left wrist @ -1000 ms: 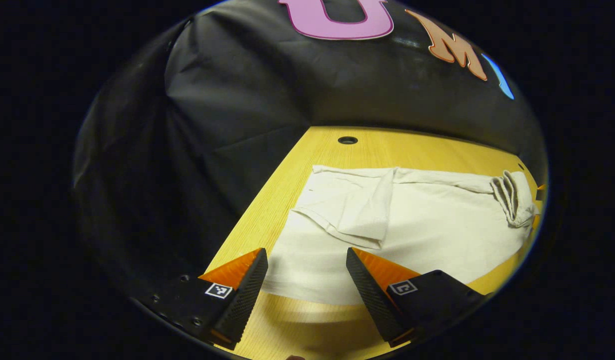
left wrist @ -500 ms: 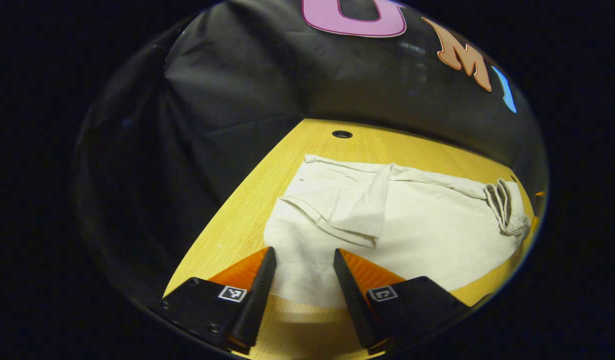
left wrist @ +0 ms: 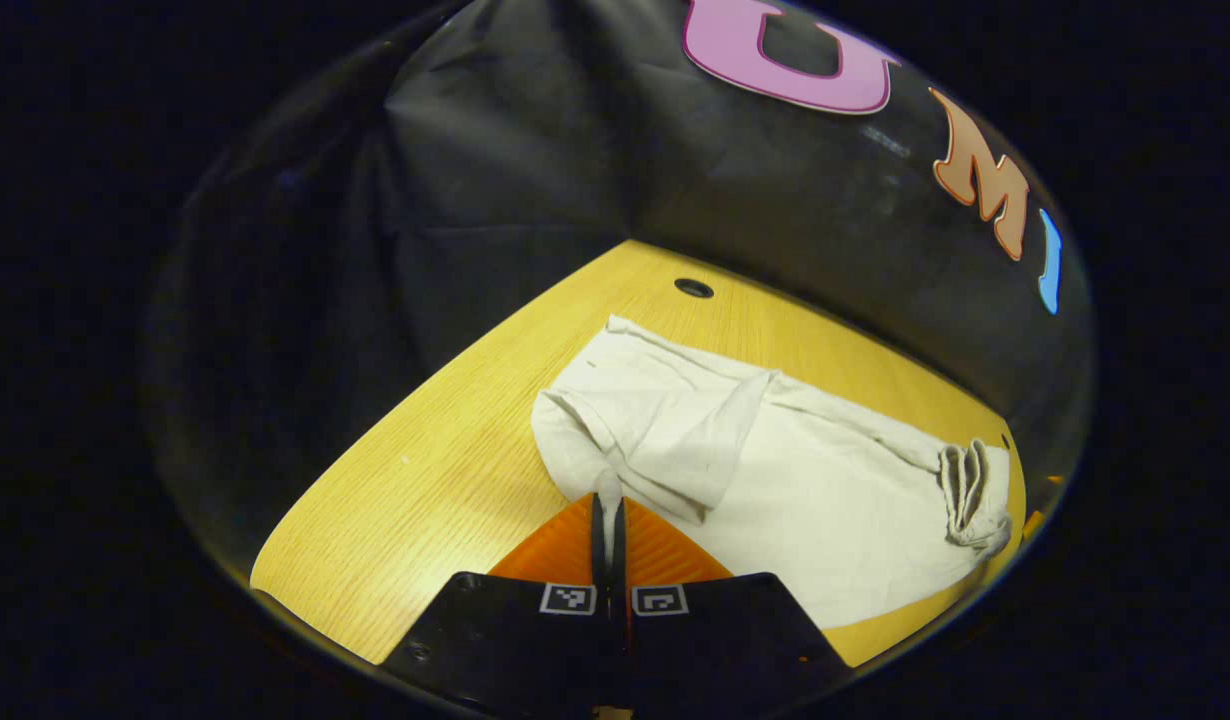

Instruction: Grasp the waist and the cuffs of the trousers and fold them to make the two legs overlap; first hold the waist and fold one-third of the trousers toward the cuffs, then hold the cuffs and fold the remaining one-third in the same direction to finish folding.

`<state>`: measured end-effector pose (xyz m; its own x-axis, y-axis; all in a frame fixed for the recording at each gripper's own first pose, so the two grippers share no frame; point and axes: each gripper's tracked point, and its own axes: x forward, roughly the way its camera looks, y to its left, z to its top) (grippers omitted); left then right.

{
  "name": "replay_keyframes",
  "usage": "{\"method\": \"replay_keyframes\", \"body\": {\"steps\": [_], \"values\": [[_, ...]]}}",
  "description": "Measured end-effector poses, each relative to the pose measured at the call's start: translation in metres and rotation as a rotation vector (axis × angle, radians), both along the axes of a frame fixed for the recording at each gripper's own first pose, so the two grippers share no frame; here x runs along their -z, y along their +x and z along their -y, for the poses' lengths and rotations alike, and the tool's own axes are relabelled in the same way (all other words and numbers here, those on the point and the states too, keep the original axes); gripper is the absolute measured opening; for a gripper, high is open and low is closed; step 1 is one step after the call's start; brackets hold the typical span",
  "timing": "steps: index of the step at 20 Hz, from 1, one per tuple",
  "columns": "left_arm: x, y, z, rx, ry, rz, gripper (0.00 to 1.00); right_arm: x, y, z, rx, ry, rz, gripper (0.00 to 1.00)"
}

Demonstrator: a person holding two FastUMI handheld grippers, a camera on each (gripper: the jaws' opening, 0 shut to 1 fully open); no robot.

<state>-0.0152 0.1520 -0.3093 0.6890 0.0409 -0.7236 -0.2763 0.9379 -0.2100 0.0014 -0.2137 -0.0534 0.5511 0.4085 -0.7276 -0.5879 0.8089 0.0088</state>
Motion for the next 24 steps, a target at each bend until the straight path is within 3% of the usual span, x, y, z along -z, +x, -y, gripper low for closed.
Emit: {"method": "replay_keyframes", "body": {"steps": [6, 24], "values": [[-0.072, 0.039, 0.061, 0.136, 0.057, 0.151, 0.00, -0.021, 0.003, 0.034, 0.043, 0.024, 0.037, 0.98], [-0.173, 0.085, 0.271, 0.447, -0.001, 0.313, 0.00, -0.047, -0.018, 0.145, 0.194, 0.037, 0.072, 0.99]]}}
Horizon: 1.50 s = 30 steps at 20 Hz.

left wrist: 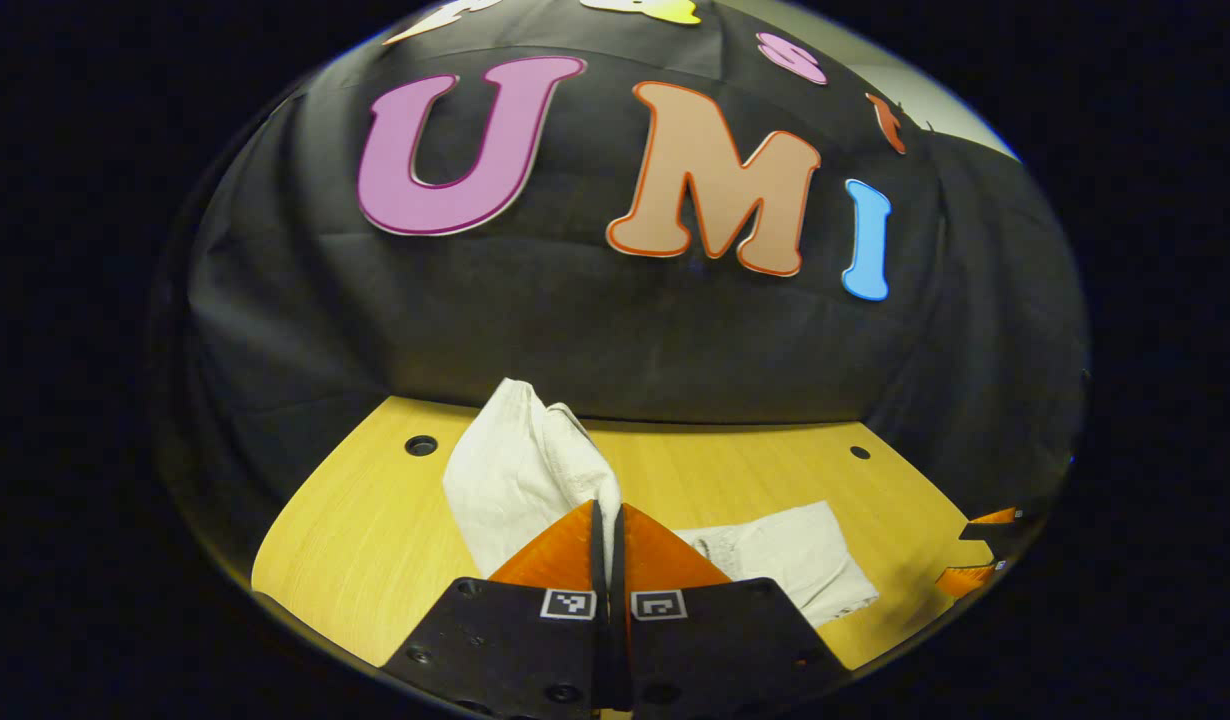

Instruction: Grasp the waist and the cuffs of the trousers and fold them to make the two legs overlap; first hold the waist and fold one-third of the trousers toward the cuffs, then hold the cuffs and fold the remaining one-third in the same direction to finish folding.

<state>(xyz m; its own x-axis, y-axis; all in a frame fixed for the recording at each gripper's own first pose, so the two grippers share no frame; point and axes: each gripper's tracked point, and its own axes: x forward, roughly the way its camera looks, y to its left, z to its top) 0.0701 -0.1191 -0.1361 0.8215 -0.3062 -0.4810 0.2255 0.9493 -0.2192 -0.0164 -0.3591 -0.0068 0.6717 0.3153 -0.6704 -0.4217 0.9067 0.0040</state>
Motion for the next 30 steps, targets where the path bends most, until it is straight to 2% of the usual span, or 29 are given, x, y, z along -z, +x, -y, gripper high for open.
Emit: {"method": "replay_keyframes", "body": {"steps": [6, 11, 16, 22, 24, 25, 26, 27, 29, 30], "values": [[-0.017, 0.006, 0.080, 0.133, -0.013, 0.031, 0.00, -0.006, -0.011, 0.036, 0.057, -0.010, 0.005, 0.98], [-0.016, -0.008, 0.145, 0.239, -0.034, 0.020, 0.00, -0.009, -0.020, 0.062, 0.106, -0.016, 0.003, 0.98], [0.012, -0.042, 0.194, 0.324, -0.012, -0.014, 0.00, -0.012, -0.026, 0.079, 0.135, -0.014, 0.006, 0.98], [0.070, -0.091, 0.214, 0.348, 0.063, -0.085, 0.00, -0.017, -0.029, 0.089, 0.125, 0.011, 0.011, 0.98], [0.078, -0.102, 0.221, 0.366, 0.081, -0.075, 0.12, -0.021, -0.026, 0.087, 0.113, 0.030, 0.021, 0.99], [0.078, -0.109, 0.224, 0.376, 0.086, -0.069, 0.28, -0.024, -0.025, 0.084, 0.106, 0.045, 0.026, 0.99], [0.073, -0.117, 0.222, 0.378, 0.089, -0.056, 0.37, -0.028, -0.021, 0.081, 0.100, 0.056, 0.032, 0.98], [0.065, -0.118, 0.220, 0.370, 0.090, -0.035, 0.55, -0.032, -0.017, 0.077, 0.097, 0.065, 0.042, 0.98], [0.049, -0.115, 0.207, 0.330, 0.088, 0.003, 0.89, -0.042, -0.008, 0.069, 0.096, 0.088, 0.065, 0.98], [0.036, -0.113, 0.194, 0.298, 0.088, 0.020, 0.99, -0.047, -0.003, 0.063, 0.100, 0.098, 0.078, 0.98]]}}
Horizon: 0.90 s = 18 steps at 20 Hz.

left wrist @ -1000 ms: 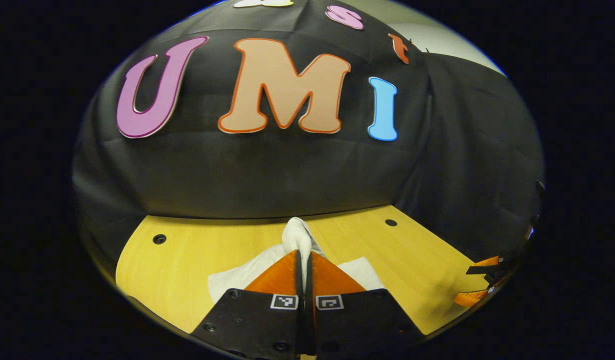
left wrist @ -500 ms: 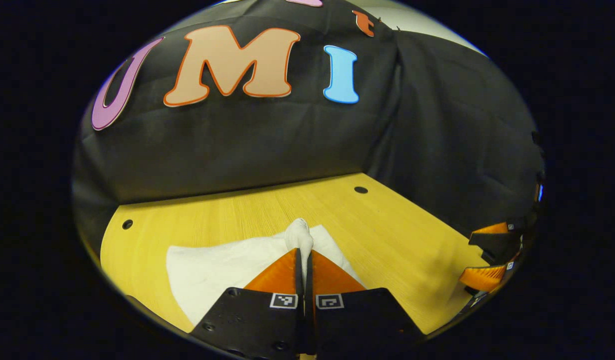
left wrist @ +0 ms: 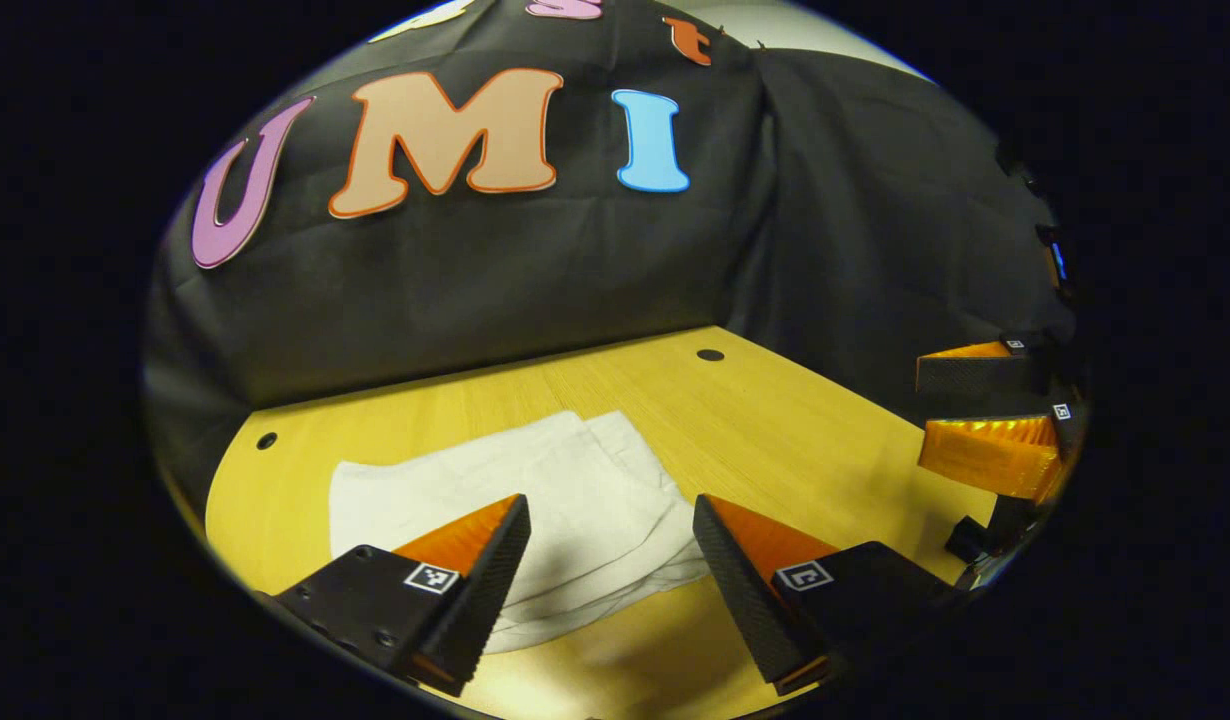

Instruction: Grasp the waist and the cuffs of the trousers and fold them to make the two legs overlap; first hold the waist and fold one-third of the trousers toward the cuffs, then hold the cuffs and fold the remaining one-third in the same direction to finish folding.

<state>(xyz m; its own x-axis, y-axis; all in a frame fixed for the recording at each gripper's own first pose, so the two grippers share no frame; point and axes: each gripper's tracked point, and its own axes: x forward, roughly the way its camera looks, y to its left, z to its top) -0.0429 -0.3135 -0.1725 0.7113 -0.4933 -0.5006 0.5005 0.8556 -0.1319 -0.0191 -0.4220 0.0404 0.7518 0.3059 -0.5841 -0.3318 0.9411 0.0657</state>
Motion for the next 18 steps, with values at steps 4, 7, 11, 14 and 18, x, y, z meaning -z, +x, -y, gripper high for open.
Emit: {"method": "replay_keyframes", "body": {"steps": [4, 7, 11, 14, 18], "values": [[-0.052, 0.017, -0.072, -0.155, 0.020, 0.120, 0.97, -0.029, 0.019, -0.029, 0.039, 0.044, 0.070, 0.98], [-0.096, 0.026, -0.140, -0.270, 0.055, 0.220, 0.97, -0.057, 0.033, -0.058, 0.057, 0.079, 0.147, 0.98], [-0.144, 0.036, -0.210, -0.379, 0.080, 0.320, 1.00, -0.099, 0.050, -0.099, 0.078, 0.143, 0.243, 0.98], [-0.168, 0.037, -0.247, -0.432, 0.100, 0.380, 1.00, -0.120, 0.058, -0.123, 0.087, 0.182, 0.283, 0.98], [-0.185, 0.032, -0.276, -0.471, 0.093, 0.415, 0.96, -0.135, 0.064, -0.138, 0.117, 0.211, 0.306, 0.98]]}}
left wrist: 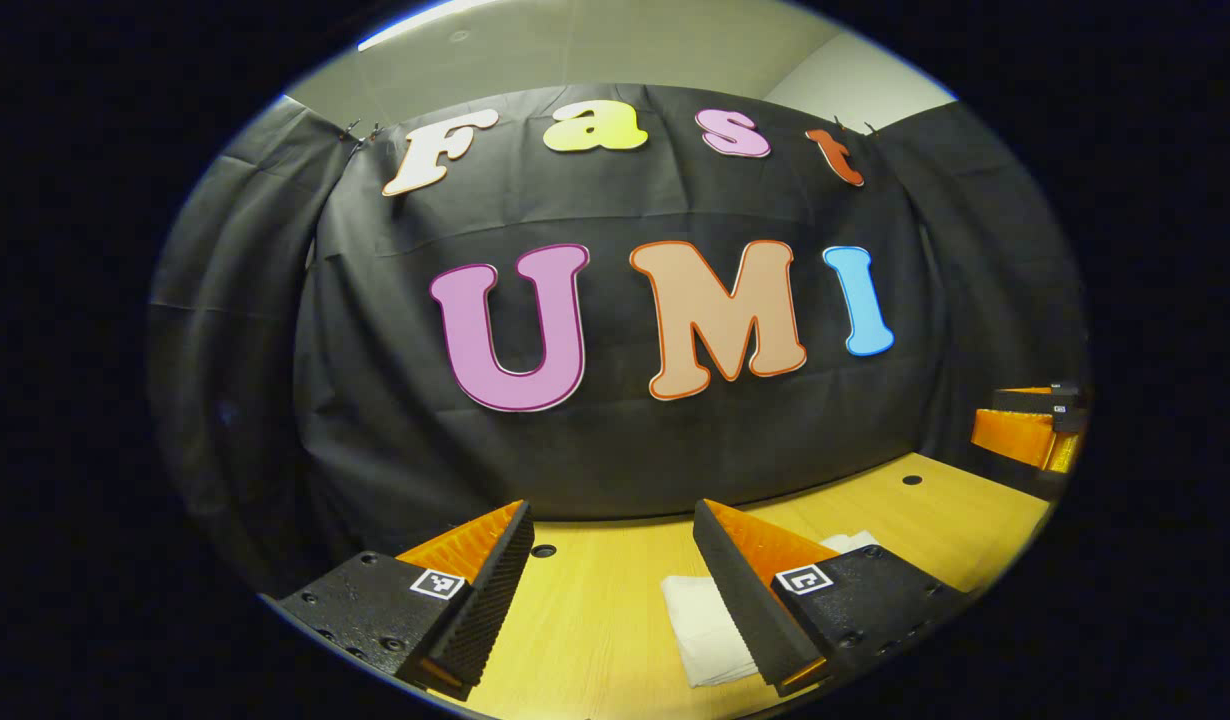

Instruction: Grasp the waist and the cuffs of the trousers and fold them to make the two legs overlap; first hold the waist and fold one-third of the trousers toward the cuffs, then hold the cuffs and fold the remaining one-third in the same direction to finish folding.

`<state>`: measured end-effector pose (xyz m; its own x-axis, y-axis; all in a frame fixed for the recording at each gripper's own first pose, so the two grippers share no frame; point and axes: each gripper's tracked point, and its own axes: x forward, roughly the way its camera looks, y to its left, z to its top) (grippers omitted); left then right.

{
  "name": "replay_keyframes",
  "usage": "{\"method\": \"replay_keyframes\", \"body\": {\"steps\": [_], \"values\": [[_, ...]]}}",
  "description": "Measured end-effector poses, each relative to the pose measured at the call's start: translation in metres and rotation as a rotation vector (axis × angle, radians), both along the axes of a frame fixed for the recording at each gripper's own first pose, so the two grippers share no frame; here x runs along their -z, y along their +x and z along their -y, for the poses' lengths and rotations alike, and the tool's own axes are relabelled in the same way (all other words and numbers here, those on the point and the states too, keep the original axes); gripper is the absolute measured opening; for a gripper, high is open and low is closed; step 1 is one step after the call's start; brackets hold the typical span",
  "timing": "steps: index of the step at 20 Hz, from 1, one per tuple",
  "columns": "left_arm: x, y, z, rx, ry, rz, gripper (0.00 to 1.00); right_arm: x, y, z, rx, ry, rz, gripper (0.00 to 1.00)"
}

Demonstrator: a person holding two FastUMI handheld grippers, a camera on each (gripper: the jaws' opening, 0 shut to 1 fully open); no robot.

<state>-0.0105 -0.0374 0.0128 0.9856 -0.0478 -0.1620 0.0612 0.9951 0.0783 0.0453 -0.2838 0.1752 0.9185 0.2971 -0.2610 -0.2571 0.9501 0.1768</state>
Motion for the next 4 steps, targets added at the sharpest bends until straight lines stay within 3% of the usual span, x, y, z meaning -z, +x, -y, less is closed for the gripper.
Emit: {"method": "replay_keyframes", "body": {"steps": [4], "values": [[-0.006, -0.001, -0.013, -0.001, -0.016, 0.015, 0.96, -0.013, 0.000, -0.007, 0.018, -0.008, 0.031, 0.97]]}}
